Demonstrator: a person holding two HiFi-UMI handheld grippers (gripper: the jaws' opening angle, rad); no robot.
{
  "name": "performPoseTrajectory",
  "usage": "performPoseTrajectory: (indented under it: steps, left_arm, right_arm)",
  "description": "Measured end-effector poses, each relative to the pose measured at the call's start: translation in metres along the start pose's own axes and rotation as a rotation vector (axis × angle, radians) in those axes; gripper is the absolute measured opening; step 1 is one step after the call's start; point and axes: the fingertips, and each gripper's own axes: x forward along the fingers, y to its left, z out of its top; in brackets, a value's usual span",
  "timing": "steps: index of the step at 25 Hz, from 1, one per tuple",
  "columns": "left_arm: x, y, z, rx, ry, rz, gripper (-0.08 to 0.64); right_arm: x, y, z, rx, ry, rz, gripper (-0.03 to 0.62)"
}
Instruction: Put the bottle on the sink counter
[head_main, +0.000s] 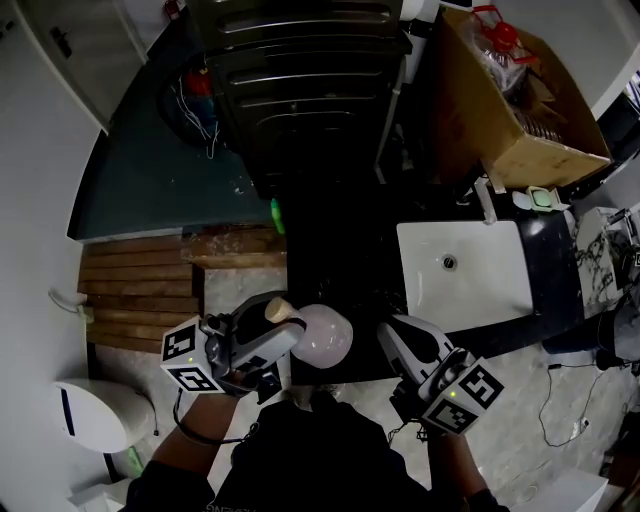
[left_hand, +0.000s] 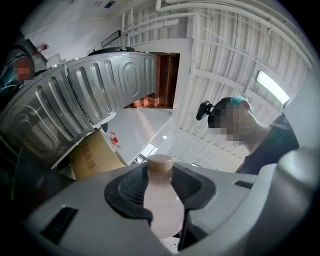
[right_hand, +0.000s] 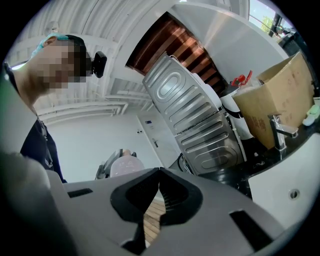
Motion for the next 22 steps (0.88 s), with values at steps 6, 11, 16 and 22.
performPoseTrajectory:
  steps: [6,11,16,22]
  left_arm:
    - [0.000,0.030,0.009,0.004,0.005,0.029,0.138]
    - [-0.001,0.067,0.018,0.011,0.030,0.048,0.138]
    - [-0.001,0.108,0.024,0.049,0.100,0.063,0.138]
    - [-0.003,0.156,0.026,0.095,0.206,0.072,0.138]
  right_arm:
    - [0.020,-0.015,-0.003,0.015,0.026,0.000,0.025]
    - [0.039,-0.031,-0.007,0.022,0.041,-0.025,0.025]
    - [0.065,-0.050,-0.016,0.024,0.046,-0.070,0.025]
    - [0.094,-0.074,-0.026,0.086,0.041,-0.129,0.025]
